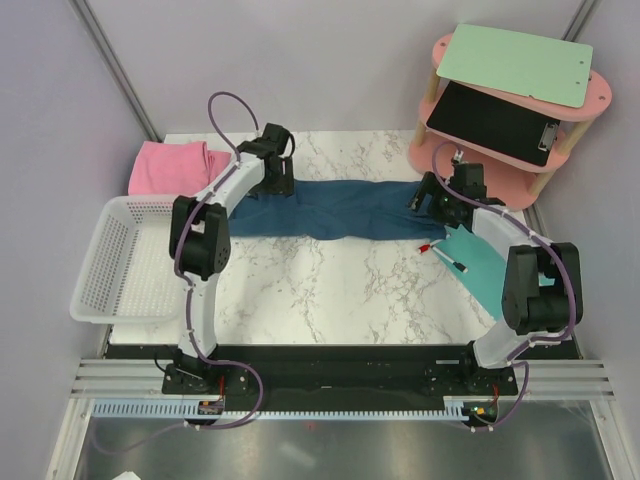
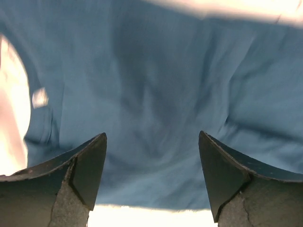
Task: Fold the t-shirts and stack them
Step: Fold the other side of the tshirt into a rectangle
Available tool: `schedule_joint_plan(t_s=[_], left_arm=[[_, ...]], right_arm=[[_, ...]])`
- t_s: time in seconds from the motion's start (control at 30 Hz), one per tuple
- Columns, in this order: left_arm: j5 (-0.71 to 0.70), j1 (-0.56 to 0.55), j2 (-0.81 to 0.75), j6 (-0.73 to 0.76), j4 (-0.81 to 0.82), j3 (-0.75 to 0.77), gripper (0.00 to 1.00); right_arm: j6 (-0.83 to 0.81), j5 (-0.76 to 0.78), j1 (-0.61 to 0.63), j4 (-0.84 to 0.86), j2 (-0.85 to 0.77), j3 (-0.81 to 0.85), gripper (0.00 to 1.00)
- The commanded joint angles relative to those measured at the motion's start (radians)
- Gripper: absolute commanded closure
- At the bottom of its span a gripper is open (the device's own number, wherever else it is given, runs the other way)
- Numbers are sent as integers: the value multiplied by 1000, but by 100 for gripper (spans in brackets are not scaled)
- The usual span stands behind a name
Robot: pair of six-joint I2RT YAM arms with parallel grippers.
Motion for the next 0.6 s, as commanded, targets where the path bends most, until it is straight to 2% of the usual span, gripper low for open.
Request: schedule_joint_plan(t_s=[0.0,0.2,0.3,0.33,0.37,0.43,0.47,0.5,0.53,0.57], left_arm=[[-29,-14,-202,-35,63,-153,17],[-35,-14,-293,-73,138,-399,23],[-23,-14,-304,-82,163,-463,27],[-12,-14,-305,-85,170,-480,32],[-7,-14,-307,-90,176,-496,34],[3,-14,-313,-99,201,-545,44],[2,-14,-314,-110,204,-557,50],[2,-14,-314,-114,206,-581,61],[3,-14,-314,-114,212,-592,69],[2,-14,-314,-119,213,-601,76]], right_arm=[[-84,133,109,-84,-18,148,2],[-94,138,170,-136,100,266,2],[-100,104,187,-153,152,305,5],[-104,98,190,-168,166,321,6],[-104,92,193,-174,177,328,10],[-107,81,196,-190,203,338,17],[-106,67,196,-190,209,340,33],[-107,64,195,-194,220,343,41],[-110,59,196,-194,223,342,58],[-110,59,196,-194,228,343,66]])
